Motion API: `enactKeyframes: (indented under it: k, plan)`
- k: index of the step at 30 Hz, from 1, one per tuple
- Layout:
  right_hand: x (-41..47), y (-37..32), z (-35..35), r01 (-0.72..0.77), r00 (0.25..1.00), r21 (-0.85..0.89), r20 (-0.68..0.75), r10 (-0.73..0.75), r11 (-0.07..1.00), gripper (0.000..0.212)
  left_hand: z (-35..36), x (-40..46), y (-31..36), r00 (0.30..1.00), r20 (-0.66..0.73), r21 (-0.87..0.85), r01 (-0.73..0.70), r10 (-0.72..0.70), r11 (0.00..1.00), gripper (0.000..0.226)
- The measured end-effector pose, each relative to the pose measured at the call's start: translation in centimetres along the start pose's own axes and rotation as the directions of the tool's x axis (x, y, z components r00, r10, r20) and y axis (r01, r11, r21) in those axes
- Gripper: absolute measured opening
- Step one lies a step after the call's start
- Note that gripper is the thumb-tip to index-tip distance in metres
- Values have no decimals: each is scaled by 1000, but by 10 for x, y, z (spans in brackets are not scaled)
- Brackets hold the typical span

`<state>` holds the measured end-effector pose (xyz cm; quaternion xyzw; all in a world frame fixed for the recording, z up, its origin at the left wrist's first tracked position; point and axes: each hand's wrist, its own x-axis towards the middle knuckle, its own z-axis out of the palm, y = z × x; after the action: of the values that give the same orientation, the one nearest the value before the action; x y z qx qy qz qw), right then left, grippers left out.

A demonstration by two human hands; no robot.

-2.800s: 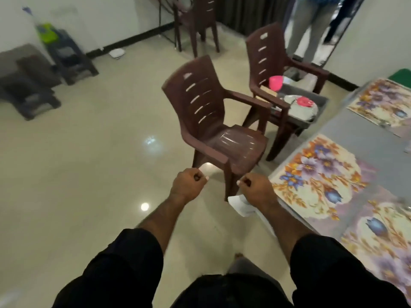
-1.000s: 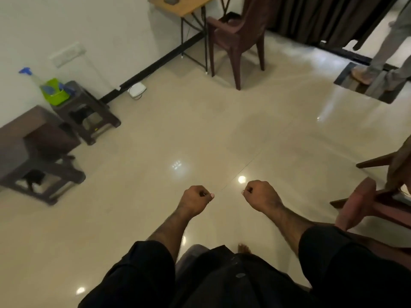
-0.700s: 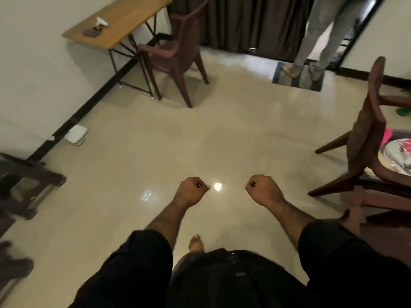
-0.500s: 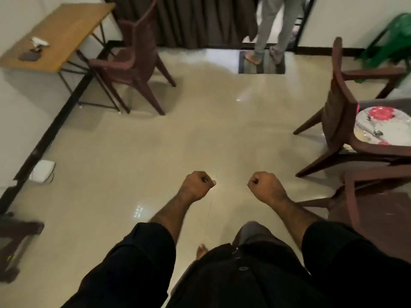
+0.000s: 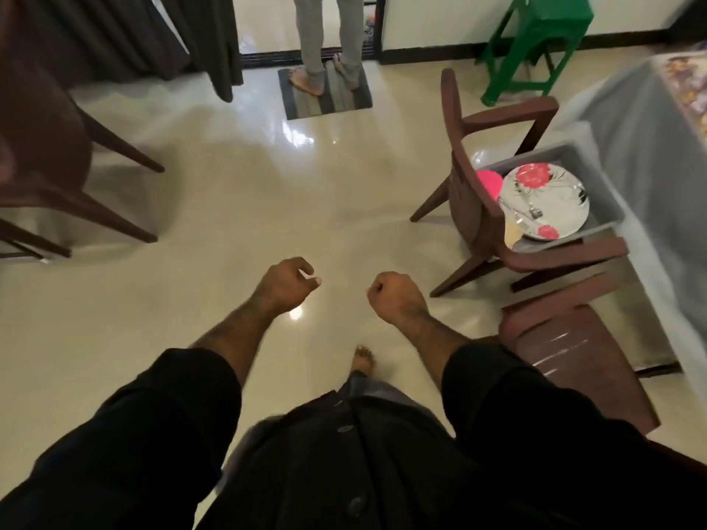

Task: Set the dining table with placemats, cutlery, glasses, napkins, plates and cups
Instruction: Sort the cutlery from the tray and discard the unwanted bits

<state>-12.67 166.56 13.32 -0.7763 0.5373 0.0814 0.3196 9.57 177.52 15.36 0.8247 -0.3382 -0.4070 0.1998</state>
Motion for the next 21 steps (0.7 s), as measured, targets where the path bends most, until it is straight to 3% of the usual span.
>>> enactKeyframes:
  k: [6, 10, 16, 21]
  plan:
    - [98, -34, -69, 41, 988, -108, -142, -56, 993, 23, -31, 101, 67, 995, -11, 58, -99, 100, 993, 42]
    - [164, -59, -99, 32, 958, -303, -264, -116, 952, 31, -50, 185, 102, 975, 13, 193, -221, 223, 956, 60]
    - [258, -101, -159, -218, 882, -447, -471, -22, 868, 32, -94, 319, 172, 895, 121, 351, -443, 429, 825, 71]
    - [317, -125, -219, -371, 772, -300, -626, 112, 879, 38, -124, 409, 259, 778, 248, 398, -625, 577, 671, 72]
